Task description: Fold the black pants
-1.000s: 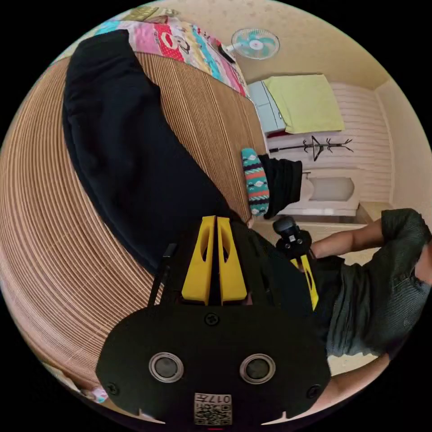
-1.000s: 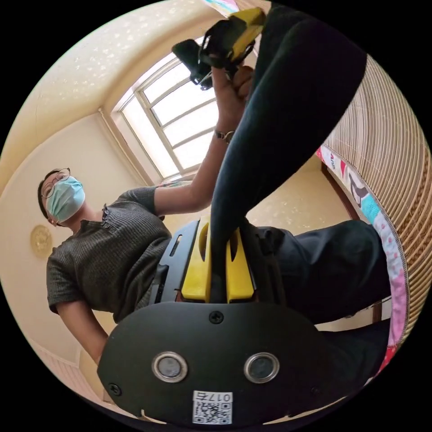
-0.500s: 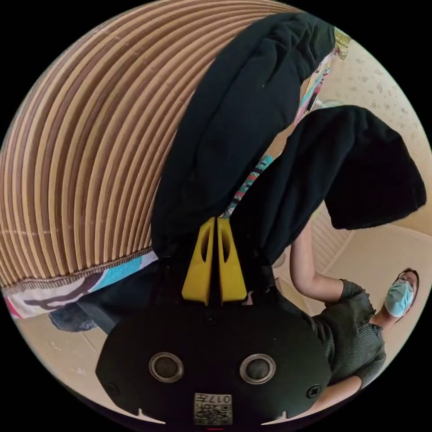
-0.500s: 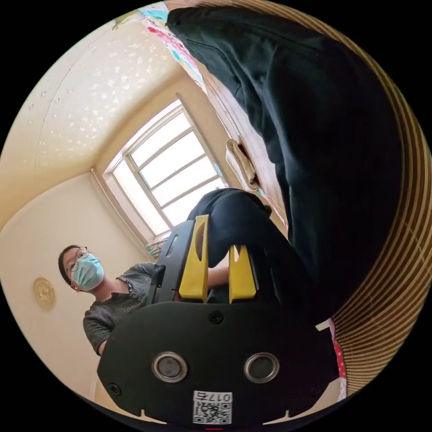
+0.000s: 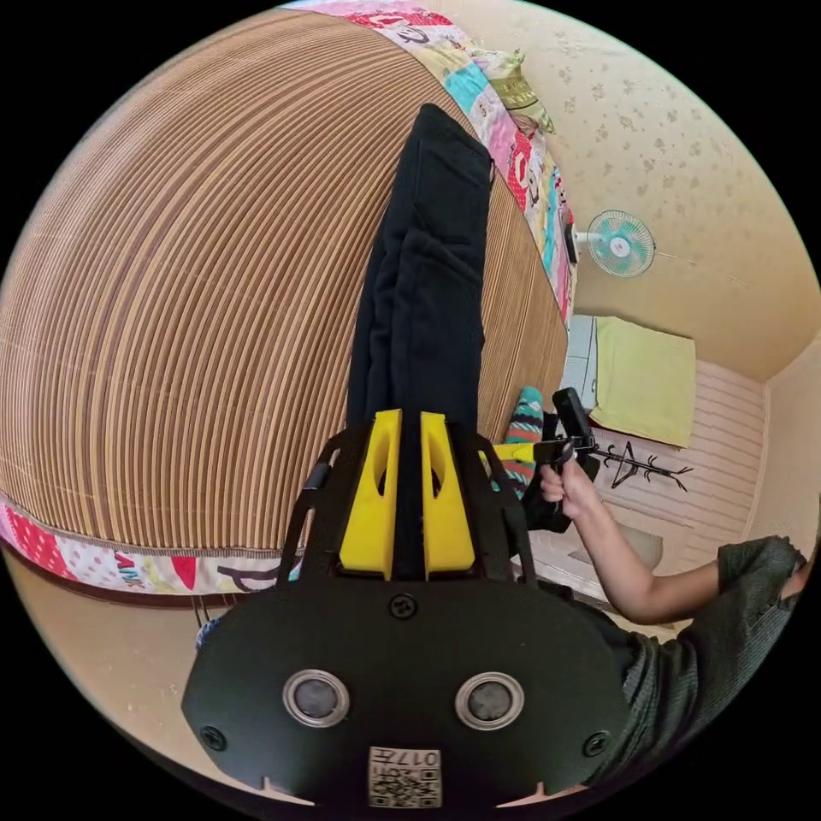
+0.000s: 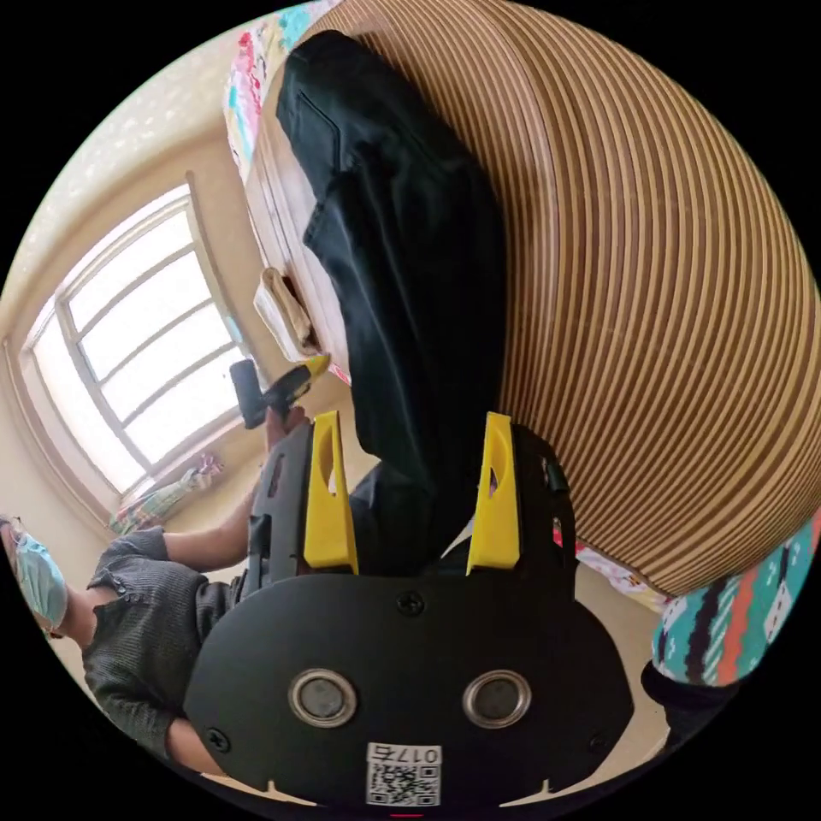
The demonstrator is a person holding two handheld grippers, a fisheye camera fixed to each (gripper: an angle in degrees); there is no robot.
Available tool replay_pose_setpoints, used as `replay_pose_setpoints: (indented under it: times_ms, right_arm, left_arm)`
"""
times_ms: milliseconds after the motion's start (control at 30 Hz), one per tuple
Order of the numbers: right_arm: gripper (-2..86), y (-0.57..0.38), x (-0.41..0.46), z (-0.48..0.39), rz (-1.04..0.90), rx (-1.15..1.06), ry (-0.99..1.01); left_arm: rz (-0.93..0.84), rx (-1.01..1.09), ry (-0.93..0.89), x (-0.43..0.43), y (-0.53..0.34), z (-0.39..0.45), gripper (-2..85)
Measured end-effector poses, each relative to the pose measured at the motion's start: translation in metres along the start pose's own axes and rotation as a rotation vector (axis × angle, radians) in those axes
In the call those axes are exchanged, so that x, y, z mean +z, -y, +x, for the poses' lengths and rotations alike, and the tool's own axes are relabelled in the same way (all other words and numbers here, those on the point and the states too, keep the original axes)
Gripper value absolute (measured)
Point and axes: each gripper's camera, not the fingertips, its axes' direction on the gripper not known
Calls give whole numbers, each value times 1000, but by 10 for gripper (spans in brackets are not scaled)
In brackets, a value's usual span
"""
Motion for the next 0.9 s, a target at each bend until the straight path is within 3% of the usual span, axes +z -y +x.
replay_pose_setpoints:
  times_ms: [133,300,400,500,600,700,767,900]
  right_arm:
    - [233,-11,70,36,-154,54,193]
    - [179,-10,97,64,-85,84,393]
    - [94,-25,91,54,-47,-80,507]
    - [80,-53,81,16,-72,-254,495]
    - [74,-87,74,-20,-94,-391,655]
    - [72,-117,69,-40,-65,-438,901]
    - [70,-131,65,-46,-26,-440,1061]
    - [69,-131,46,-38,103,-379,1251]
  left_arm:
    - [-39,54,-18,8,26,17,49]
    - [-49,120,-50,7,39,38,41]
    - [-87,179,-26,7,58,50,38]
    - [-109,277,58,5,91,67,20]
    - [-131,377,185,7,130,77,-3]
    - [-376,380,169,47,152,63,-9]
    - [-632,405,117,90,130,54,-10]
    - [-863,353,-13,121,84,40,-10]
